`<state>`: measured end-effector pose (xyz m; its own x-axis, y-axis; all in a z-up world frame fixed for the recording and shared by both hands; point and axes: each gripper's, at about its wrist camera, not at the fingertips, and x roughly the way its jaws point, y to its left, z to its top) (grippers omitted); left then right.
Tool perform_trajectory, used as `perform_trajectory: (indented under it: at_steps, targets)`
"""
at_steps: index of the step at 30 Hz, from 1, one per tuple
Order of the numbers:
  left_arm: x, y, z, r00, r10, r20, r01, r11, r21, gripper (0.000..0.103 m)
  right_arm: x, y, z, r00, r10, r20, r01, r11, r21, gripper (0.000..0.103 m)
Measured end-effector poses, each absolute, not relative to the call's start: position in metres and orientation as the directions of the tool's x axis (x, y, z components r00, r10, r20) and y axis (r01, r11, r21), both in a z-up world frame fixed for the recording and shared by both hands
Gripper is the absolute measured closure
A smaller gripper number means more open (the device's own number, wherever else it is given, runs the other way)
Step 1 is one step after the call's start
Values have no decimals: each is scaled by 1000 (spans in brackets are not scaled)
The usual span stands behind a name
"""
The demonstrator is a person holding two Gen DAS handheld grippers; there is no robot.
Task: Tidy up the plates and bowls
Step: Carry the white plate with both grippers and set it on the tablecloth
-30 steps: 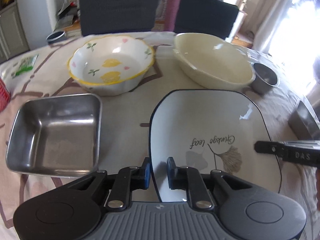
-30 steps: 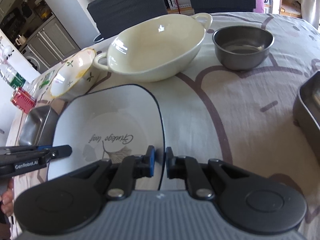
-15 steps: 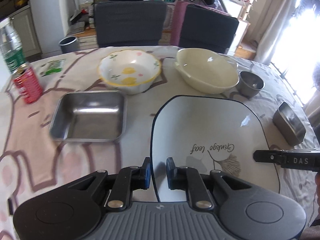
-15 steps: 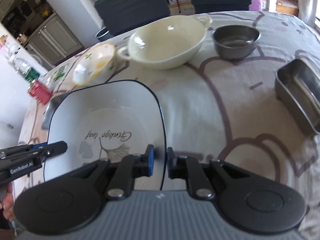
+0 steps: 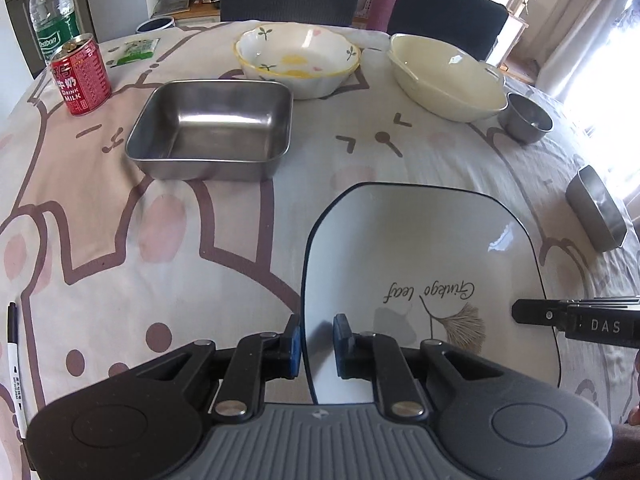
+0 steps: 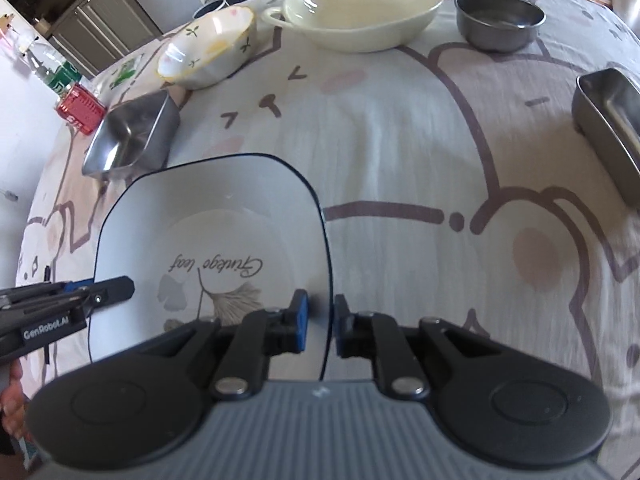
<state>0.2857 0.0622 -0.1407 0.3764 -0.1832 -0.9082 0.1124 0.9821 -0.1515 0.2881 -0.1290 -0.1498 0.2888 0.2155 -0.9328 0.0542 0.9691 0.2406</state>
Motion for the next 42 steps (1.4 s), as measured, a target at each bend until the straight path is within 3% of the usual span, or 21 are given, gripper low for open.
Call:
perform_trajectory:
  at_steps: [42]
  targets:
    - [300, 59, -164, 320, -155, -935, 97, 987, -131, 83, 303, -114, -180, 254, 166, -953, 0, 985, 171, 85]
